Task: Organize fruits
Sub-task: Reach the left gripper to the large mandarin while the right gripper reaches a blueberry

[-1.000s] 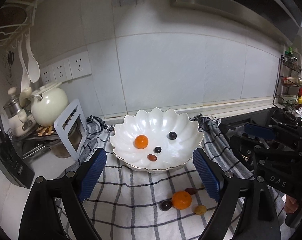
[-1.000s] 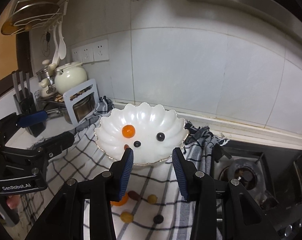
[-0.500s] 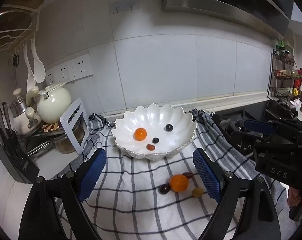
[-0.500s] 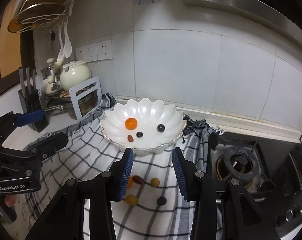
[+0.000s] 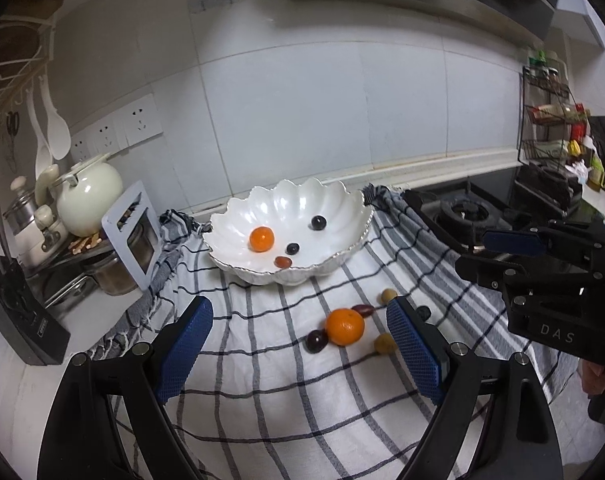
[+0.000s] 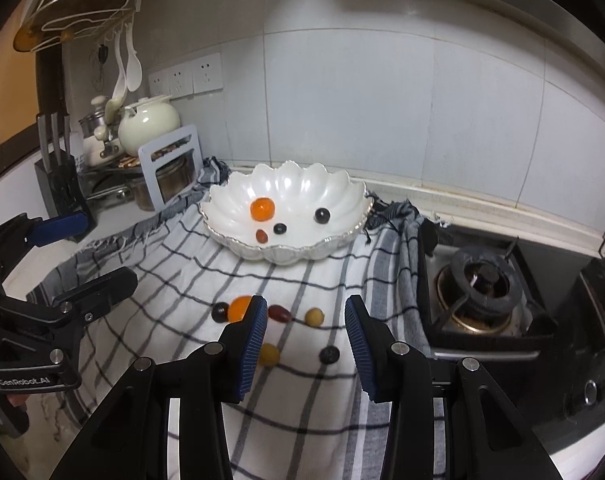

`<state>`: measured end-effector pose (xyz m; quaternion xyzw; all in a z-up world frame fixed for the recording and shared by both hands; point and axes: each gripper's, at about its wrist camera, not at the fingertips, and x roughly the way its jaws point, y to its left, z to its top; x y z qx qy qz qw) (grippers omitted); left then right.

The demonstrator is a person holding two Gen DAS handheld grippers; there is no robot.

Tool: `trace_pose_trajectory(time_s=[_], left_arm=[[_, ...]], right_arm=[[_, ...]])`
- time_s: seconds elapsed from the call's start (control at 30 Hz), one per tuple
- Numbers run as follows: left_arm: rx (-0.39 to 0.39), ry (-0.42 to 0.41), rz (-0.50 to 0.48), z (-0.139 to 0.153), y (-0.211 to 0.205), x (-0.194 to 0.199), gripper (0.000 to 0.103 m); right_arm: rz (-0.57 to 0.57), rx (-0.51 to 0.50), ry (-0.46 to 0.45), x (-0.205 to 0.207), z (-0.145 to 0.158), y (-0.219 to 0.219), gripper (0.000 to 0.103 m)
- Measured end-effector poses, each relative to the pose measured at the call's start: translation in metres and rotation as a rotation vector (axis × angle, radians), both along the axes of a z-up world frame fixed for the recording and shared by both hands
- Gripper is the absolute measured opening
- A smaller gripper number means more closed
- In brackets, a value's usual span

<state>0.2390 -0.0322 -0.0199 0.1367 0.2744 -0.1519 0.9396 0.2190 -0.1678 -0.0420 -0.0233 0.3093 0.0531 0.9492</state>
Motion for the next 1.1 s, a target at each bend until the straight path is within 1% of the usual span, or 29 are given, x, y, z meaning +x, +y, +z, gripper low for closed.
trace_pose_trajectory(time_s=[0.23,0.47,0.63,1.1], left_arm=[[0.030,0.018,-0.049,-0.015,-0.008,0.001,0.089],[0.047,0.042,-0.090,-0.030,-0.013,0.012,0.089],[0.058,0.066,-0.115,-0.042,-0.016,0.026,0.086],[0.105,0.168,-0.187,-0.083,-0.032,0.066,0.076]], right_arm=[[-0.021,-0.017,0.021,-0.003,-0.014,-0.001,0.042],[-0.033,-0.038,0.046,0.001,-0.030,0.000,0.042],[-0.042,-0.050,0.069,0.010,-0.040,0.000,0.042],[-0.054,-0.089,0.162,0.043,-0.080,-0.007,0.041]])
